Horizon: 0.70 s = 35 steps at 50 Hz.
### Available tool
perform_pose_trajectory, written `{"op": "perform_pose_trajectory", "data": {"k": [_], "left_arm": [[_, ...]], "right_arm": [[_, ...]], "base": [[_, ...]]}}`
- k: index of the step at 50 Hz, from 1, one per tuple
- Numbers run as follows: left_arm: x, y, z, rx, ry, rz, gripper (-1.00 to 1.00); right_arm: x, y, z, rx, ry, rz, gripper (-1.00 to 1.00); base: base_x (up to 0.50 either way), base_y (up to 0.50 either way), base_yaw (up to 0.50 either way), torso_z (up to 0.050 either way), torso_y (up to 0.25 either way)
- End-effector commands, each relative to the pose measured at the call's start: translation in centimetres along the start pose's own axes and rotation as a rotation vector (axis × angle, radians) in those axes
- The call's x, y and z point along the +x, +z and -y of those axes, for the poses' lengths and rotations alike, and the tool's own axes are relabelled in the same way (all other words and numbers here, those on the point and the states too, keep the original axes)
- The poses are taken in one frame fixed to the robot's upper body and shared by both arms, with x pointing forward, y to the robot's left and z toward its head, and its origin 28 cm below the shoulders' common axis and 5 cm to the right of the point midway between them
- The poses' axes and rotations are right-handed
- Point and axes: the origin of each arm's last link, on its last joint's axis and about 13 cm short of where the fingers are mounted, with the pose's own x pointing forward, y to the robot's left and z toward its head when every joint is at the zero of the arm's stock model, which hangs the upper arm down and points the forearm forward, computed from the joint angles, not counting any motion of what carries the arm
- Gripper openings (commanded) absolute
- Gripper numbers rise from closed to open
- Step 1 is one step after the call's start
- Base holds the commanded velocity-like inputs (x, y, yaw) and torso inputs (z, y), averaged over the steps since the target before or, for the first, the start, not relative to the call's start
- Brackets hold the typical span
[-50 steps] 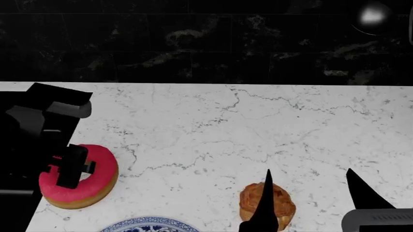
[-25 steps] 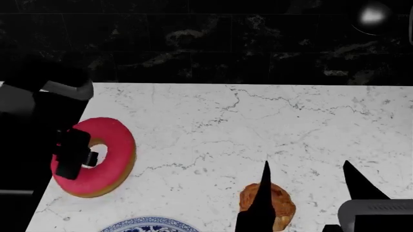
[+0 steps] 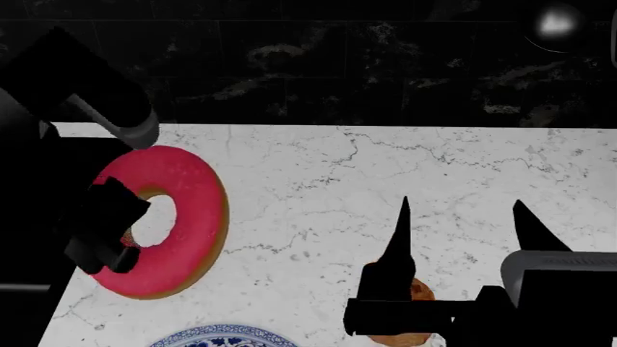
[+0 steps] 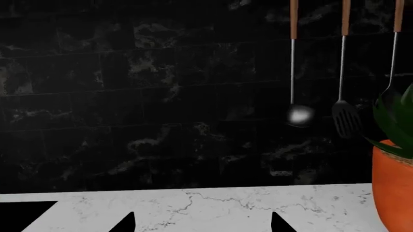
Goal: Place the pastries on the plates.
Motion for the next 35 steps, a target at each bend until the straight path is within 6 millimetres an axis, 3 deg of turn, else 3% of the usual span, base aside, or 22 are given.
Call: {"op": "perform_pose_trajectory", "data": {"k": [1,15,26,35], "left_arm": [[-1.6,0.5,1.7,0.142,-0.068,0.022,-1.0],[-1.7,-2.4,5.6,0.266,-0.208,-0.087,-1.0],[-1.3,-2.8,6.2,0.298,-0.259,-0.135,-1.0],[0.5,-3.2,6.3,0.276,-0.275,-0.167,-1.0]], "right_arm": [[1.4,-0.6,0.1,0.015,-0.017,0.05,1.0],[0.5,-0.5,0.0,0.022,-0.025,0.044,1.0],[-0.2,-0.2,0.0,0.027,-0.027,0.036,1.0],[-0.3,-0.1,0.1,0.027,-0.03,0.032,1.0]], "base": [[0.0,0.0,0.0,0.0,0.0],[0.0,0.0,0.0,0.0,0.0],[0.0,0.0,0.0,0.0,0.0],[0.0,0.0,0.0,0.0,0.0]]}}
